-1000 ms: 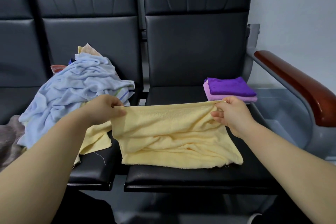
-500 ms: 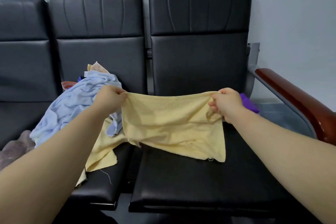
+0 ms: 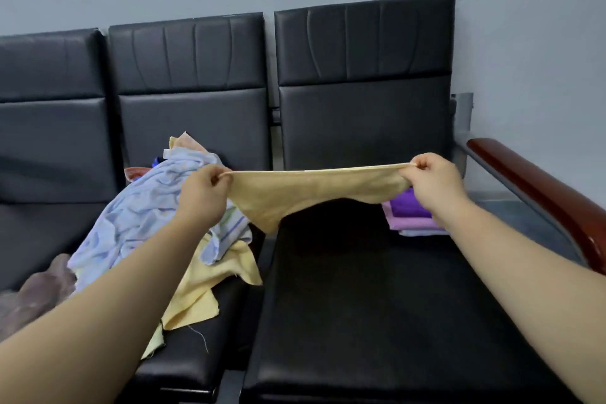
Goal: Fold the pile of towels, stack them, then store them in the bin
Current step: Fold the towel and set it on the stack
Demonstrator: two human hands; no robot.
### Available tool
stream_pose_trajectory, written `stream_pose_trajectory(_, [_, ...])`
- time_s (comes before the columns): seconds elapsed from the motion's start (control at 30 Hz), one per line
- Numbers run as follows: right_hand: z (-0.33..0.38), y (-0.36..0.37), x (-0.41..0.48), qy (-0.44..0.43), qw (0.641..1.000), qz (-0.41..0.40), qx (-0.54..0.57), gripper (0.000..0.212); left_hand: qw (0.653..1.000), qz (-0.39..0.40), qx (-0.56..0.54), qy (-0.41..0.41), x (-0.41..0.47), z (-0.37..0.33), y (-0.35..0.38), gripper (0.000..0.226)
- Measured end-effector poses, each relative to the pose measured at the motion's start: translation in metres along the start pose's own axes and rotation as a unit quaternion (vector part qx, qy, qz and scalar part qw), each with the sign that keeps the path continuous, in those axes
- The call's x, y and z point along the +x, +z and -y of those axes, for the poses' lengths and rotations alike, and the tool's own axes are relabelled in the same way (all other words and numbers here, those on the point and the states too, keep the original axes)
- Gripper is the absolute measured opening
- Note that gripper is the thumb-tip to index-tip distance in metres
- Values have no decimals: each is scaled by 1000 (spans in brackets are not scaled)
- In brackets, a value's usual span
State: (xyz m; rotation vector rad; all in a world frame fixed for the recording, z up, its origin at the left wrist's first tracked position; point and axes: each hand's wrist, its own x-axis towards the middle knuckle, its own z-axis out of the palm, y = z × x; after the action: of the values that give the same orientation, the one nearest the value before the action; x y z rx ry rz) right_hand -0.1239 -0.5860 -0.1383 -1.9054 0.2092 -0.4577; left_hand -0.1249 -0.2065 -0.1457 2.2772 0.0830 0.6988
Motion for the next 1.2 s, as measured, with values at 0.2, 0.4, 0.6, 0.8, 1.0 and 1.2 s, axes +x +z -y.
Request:
stream_pose_trajectory(0.2, [-88, 2, -40, 24, 982, 130, -138, 14, 986, 114, -59, -108, -65, 51, 40, 14])
stream_pose_trajectory(0.4, [-113, 5, -44, 136, 959, 196, -155, 6, 935, 169, -211, -229, -70, 46, 42, 13])
stream_pose_trajectory(0.6, [-115, -11, -51, 293, 863, 347, -220, 23, 922, 273, -69, -266, -83, 60, 41, 20])
stream_pose_trajectory(0.8, [-113, 17, -71, 24, 939, 234, -253, 3, 924, 228, -123, -280, -93, 50, 49, 37])
stream_pose_trajectory(1.0, [-124, -1, -66, 54, 879, 307, -360, 19, 899, 245, -171, -322, -97, 46, 71, 19])
stream_pose_trajectory(1.2, [-141, -40, -55, 149, 905, 260, -302, 9, 894, 302, -143, -298, -82, 40, 81, 19])
